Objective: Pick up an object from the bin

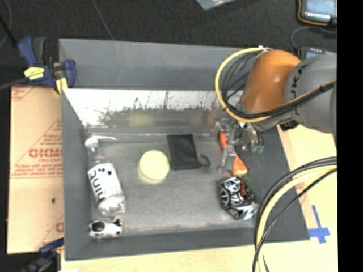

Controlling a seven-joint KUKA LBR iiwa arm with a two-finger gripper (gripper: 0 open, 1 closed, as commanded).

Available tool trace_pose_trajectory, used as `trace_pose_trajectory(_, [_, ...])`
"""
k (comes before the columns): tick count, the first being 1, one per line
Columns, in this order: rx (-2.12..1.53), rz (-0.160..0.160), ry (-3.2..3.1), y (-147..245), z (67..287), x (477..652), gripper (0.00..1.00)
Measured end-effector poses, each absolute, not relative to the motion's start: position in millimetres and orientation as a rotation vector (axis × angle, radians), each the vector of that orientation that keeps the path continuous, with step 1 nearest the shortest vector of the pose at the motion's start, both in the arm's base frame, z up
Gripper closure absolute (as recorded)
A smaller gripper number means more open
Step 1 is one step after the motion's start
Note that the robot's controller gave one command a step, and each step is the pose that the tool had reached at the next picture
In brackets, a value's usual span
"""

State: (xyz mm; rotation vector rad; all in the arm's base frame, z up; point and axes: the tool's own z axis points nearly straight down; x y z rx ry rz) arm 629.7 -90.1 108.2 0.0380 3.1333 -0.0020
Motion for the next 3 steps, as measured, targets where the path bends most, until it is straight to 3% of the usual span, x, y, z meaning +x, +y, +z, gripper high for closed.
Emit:
trace_pose_trajectory(1, [0.131, 0.0, 3.131, -122, 84, 631.8, 0.0])
trace_pose_trajectory(2, [0.015, -0.008, 3.133, -86, 78, 625.3, 0.0])
trace_pose_trajectory(3, [-0.353, -0.001, 3.112, -48, 78, 624.8, 0.0])
